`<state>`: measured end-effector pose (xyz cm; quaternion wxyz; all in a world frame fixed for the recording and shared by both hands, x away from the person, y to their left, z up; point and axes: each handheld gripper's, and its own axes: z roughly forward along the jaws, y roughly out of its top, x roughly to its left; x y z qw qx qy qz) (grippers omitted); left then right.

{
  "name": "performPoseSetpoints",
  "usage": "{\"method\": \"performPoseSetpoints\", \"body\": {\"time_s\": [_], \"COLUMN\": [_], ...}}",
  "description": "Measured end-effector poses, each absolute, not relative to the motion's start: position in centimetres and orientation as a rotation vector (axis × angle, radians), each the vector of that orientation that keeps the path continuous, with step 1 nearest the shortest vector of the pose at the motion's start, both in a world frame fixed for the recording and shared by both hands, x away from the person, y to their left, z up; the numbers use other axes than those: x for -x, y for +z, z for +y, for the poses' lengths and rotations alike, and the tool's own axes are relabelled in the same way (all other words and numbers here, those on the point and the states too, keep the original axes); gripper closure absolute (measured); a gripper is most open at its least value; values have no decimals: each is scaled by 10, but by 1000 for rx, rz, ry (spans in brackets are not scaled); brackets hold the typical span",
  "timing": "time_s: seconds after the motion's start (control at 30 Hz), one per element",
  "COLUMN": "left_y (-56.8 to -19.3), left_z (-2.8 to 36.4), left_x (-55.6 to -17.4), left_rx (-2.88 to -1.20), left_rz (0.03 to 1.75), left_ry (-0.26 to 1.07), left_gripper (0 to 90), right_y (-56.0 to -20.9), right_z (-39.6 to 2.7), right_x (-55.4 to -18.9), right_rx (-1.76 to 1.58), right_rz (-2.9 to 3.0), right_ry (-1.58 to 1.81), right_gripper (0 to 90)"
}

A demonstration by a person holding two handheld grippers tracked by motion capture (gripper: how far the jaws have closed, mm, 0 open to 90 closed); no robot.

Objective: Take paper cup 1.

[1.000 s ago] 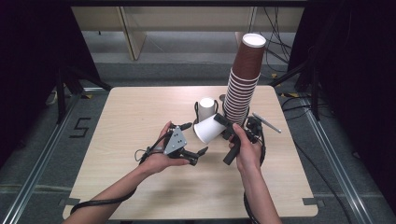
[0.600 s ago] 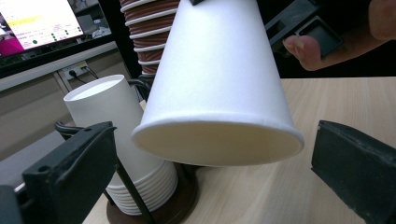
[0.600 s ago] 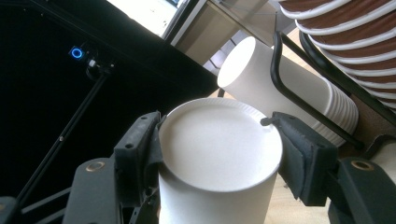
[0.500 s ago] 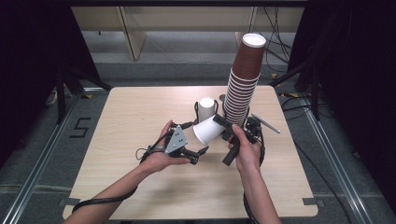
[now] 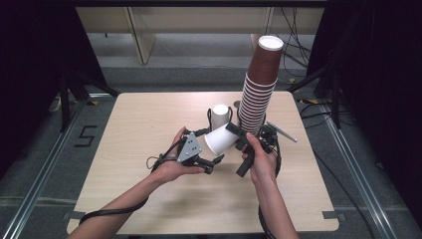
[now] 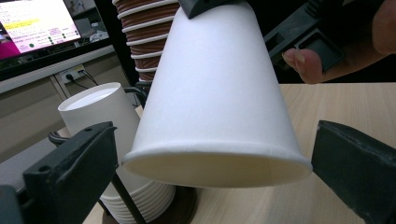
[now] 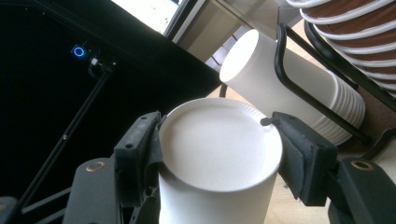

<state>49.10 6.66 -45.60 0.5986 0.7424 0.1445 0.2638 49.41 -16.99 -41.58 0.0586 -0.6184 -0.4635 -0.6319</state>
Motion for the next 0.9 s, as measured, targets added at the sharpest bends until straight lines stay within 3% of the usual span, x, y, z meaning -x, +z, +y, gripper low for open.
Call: {"method": "performPoseSetpoints", "body": {"time_s": [0.5, 0.9], "left_y": [-458, -457], "left_z": [63, 64], "left_x": [-493, -492], "left_rx": [-1706, -1699], "left_rz": [361, 365], "left_ry": [591, 600], "left_gripper": [39, 155], "right_y": [-416, -420], "right_z": [-171, -174], "right_x": [-494, -495], "right_rx": [1910, 1889], "right_rz": [-1362, -1364], "right_ry": [-1865, -1887], "right_gripper": [365, 360]}}
